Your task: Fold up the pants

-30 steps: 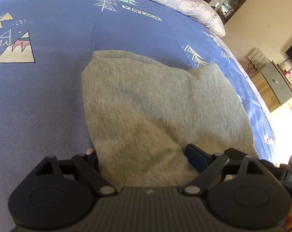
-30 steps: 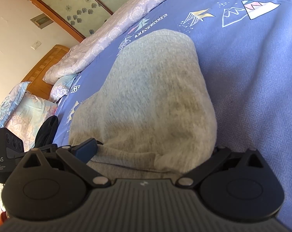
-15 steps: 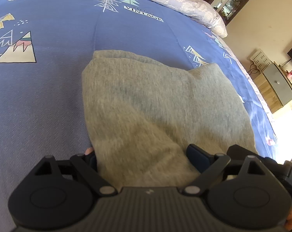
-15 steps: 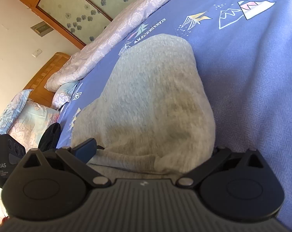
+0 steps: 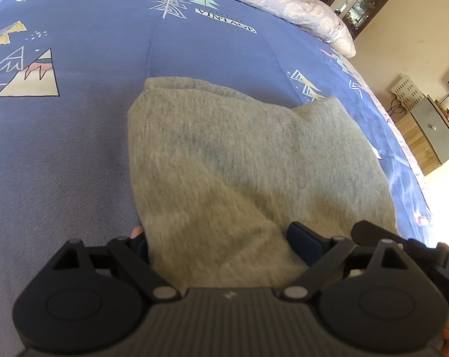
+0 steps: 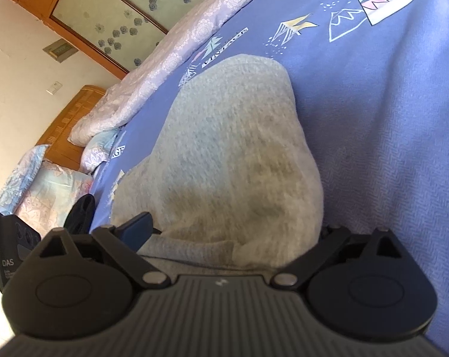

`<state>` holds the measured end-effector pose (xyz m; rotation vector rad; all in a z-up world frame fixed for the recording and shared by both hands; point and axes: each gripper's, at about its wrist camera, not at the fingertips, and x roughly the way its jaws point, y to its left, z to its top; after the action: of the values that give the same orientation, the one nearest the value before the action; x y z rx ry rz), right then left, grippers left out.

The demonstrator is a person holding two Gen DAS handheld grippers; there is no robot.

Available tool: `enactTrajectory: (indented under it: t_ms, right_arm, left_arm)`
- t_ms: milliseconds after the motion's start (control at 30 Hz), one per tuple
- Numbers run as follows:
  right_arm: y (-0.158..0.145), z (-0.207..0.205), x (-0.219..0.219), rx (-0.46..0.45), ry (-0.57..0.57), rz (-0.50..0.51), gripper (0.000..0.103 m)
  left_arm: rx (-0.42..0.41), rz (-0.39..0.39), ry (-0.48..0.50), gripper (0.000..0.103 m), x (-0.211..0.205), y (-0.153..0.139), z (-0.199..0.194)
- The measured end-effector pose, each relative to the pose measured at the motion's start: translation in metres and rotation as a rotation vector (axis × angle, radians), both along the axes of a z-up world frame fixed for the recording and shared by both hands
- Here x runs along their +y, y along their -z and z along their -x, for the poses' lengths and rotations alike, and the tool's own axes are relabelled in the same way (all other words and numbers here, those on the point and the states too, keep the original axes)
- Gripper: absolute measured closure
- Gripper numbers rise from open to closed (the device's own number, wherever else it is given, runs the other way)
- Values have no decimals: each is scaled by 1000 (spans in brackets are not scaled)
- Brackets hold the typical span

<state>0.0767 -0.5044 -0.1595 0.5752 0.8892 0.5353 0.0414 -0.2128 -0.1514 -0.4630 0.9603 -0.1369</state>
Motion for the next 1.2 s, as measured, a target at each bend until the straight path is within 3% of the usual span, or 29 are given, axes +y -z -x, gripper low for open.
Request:
enactTrajectory:
  t_ms: [67,267,400,500,633,900,1000,1067,1133,1167,1200]
  right_arm:
    - [-1,0,-1,5,6,15,15]
    - [1,-1,-12,26,21,56,52]
    - [-5,6,-4,-20,-8,110,63]
    - [-14,14,7,-80,-47,181,65]
    - [-12,15,7,-82,-60,190,62]
    - [-8,-12,-16,-28,8,99,31]
    - [-7,-18,-16,-26,2,101,31]
    - [-3,-21,-12,-8,-25,79,32]
    - [-3,-18,1,-23,-65,119,40]
    - [-4,-14,9,-47,-91,162,54]
    - [-4,-10,14,-62,-105,181,59]
  left_arm:
    - [2,-7,-5,11,-2,0,0]
    - [11,-24,-9,12,-8,-3,-2]
    - [1,-35,-18,15,-12,-4,0]
    - [-2,-24,-27,17,-9,-3,3]
    - [5,0,-24,15,-5,-2,2]
    - [46,110,-16,14,18,1,-7]
    - [43,125,-29,16,20,4,-6]
    - [36,86,-30,20,15,3,-5]
    - [22,33,-33,29,8,0,-3]
    - [16,16,-37,36,6,-1,-2]
    - [10,4,-44,44,5,-4,-1]
